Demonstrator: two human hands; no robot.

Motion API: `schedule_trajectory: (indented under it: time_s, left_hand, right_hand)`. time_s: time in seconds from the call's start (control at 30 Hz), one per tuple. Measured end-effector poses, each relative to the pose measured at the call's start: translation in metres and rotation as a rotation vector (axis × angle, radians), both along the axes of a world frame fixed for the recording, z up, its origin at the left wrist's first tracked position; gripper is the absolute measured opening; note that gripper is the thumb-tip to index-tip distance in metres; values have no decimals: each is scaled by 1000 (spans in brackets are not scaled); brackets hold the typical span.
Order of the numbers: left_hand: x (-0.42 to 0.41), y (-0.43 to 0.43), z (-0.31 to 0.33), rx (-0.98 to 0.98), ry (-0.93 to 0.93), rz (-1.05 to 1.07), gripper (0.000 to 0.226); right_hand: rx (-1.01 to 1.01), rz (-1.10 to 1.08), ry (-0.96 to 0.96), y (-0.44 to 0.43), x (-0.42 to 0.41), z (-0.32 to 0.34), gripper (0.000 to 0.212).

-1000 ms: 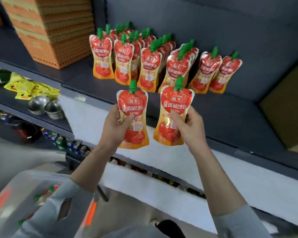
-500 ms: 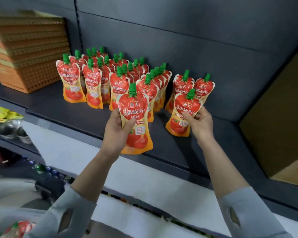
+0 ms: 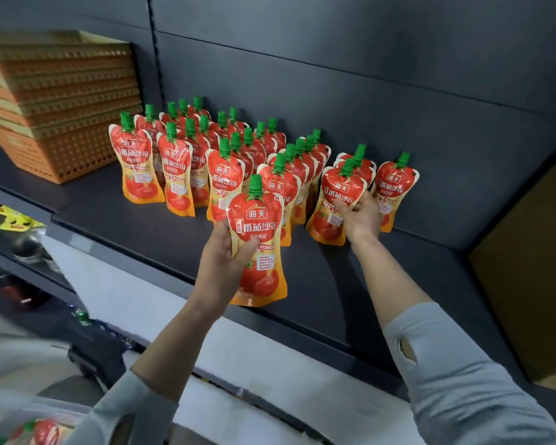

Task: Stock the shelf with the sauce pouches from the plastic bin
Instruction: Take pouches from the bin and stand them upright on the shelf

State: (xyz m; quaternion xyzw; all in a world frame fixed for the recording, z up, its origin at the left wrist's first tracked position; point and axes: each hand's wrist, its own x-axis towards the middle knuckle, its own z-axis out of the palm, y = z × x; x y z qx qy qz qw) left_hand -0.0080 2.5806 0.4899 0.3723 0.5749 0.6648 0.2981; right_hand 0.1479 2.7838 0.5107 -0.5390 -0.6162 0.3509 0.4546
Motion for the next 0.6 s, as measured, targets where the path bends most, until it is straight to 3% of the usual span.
schedule_trajectory:
  time_s: [0.47, 0.6]
  left_hand:
    - [9, -1, 3, 1, 33, -63, 35]
    - [17, 3, 6, 13, 10, -108, 29]
  right_hand:
    - [-8, 49, -72, 0, 10, 0, 47]
    - [74, -67, -64, -19, 28, 12, 53]
